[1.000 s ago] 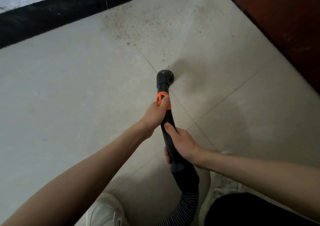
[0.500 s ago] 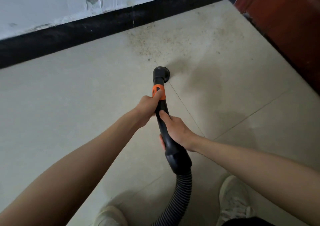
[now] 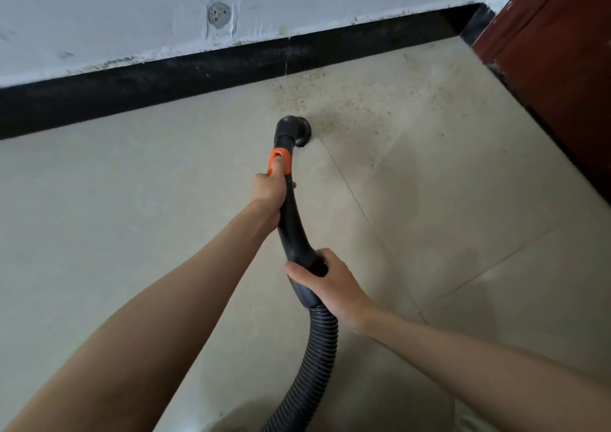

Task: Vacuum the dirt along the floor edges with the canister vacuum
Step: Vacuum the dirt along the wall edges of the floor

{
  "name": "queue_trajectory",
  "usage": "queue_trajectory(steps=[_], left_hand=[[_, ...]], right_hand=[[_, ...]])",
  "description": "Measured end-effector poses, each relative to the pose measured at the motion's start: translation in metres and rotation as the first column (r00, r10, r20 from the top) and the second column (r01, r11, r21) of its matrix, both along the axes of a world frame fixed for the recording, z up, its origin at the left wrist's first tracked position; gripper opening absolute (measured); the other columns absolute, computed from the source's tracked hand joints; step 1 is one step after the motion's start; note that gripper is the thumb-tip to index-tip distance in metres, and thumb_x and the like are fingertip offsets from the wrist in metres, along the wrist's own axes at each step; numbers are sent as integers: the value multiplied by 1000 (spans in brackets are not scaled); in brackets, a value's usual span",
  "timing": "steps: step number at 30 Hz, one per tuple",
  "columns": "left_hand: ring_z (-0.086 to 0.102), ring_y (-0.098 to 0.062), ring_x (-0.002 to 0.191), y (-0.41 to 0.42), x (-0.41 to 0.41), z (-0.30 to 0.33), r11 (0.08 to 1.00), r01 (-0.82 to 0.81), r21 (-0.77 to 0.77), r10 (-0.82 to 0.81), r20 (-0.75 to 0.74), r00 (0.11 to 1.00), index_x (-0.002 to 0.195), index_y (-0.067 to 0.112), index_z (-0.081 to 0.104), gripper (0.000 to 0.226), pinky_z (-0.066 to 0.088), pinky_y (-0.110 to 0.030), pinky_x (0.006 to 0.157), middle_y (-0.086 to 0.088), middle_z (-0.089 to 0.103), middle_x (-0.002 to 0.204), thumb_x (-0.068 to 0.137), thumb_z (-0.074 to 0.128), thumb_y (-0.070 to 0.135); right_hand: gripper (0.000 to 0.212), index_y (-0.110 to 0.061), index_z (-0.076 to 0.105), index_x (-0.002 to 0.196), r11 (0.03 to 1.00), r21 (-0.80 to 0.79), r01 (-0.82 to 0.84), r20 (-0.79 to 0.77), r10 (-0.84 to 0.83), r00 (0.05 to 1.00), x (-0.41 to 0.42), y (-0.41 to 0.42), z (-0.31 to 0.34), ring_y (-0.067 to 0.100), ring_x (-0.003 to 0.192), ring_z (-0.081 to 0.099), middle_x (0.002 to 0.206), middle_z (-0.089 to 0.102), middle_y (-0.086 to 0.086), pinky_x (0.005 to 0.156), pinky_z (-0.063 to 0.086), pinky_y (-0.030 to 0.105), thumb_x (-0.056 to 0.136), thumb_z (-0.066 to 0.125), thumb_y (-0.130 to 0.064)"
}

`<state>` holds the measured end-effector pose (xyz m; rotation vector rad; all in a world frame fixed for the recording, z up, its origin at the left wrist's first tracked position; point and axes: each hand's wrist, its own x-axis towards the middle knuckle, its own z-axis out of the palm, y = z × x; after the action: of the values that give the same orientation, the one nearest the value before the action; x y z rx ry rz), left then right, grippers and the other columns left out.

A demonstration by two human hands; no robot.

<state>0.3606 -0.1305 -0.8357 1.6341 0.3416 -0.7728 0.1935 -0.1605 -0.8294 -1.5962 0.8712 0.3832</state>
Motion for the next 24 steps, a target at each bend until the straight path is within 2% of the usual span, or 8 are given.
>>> queue_trajectory(steps=[3, 7, 11, 14, 16, 18, 20, 24], left_hand=[[52, -16, 62, -4, 18, 2, 999, -51, -6, 50, -37, 998, 100, 3, 52, 45, 42, -26, 55, -3, 59, 74, 98, 39, 46], [53, -16, 64, -7, 41, 3, 995, -86, -45, 83, -67, 994, 108, 3, 50, 47, 45, -28, 57, -4, 60, 77, 97, 40, 48], [57, -18, 71, -12, 57, 7, 998, -57, -39, 55, -55, 997, 108, 4, 49, 52, 49, -31, 68, -5, 60, 80, 95, 41, 53], [61, -26, 94, -17, 63, 6, 999, -23, 24, 24, -32, 999, 116, 4, 47, 60, 51, -38, 87, -11, 63, 102, 92, 42, 59], [60, -30, 105, -23, 65, 5, 998, 8, 63, -7, -15, 1000, 115, 5, 44, 54, 49, -42, 94, -14, 60, 115, 93, 42, 55], [58, -30, 109, -28, 66, 7, 997, 29, 76, -29, -7, 1000, 115, 6, 43, 48, 48, -43, 97, -14, 58, 119, 95, 42, 49], [57, -30, 111, -33, 66, 8, 996, 34, 88, -34, -1, 999, 123, 4, 43, 51, 47, -43, 98, -14, 57, 121, 96, 42, 47], [54, -28, 100, -42, 65, 12, 991, 4, 131, -4, 1, 1000, 117, 5, 42, 43, 49, -38, 93, -10, 52, 105, 98, 40, 44]], right_hand=[[43, -21, 54, 105, 991, -134, -5, 33, 10, 999, 13, -5, 9, 6, 78, 64, 89, 65, -7, 69, 51, 21, 76, 76, -44], [30, -26, 57, 93, 968, -251, -12, 101, 39, 994, 39, -17, 12, 3, 74, 61, 85, 64, -9, 63, 48, 18, 79, 72, -47], [28, -20, 58, 84, 968, -252, -14, 140, 51, 989, 60, -29, 11, 5, 69, 57, 76, 59, -8, 56, 42, 14, 79, 73, -44], [29, -18, 58, 79, 972, -236, -10, 153, 47, 987, 74, -41, 8, 6, 65, 53, 72, 56, -7, 55, 40, 15, 78, 74, -41], [29, -18, 58, 78, 974, -227, -15, 163, 53, 985, 83, -50, 7, 7, 65, 53, 71, 55, -7, 56, 40, 15, 77, 74, -41], [30, -16, 59, 81, 975, -217, -38, 174, 77, 982, 91, -61, 8, 8, 67, 55, 73, 57, -6, 54, 40, 14, 78, 74, -42], [31, -16, 60, 84, 974, -213, -81, 175, 120, 977, 96, -72, 10, 8, 67, 55, 76, 58, -5, 53, 40, 12, 78, 74, -43], [35, -16, 62, 91, 964, -204, -170, 175, 207, 963, 101, -94, 8, 10, 75, 60, 84, 63, -2, 58, 42, 18, 76, 76, -44]])
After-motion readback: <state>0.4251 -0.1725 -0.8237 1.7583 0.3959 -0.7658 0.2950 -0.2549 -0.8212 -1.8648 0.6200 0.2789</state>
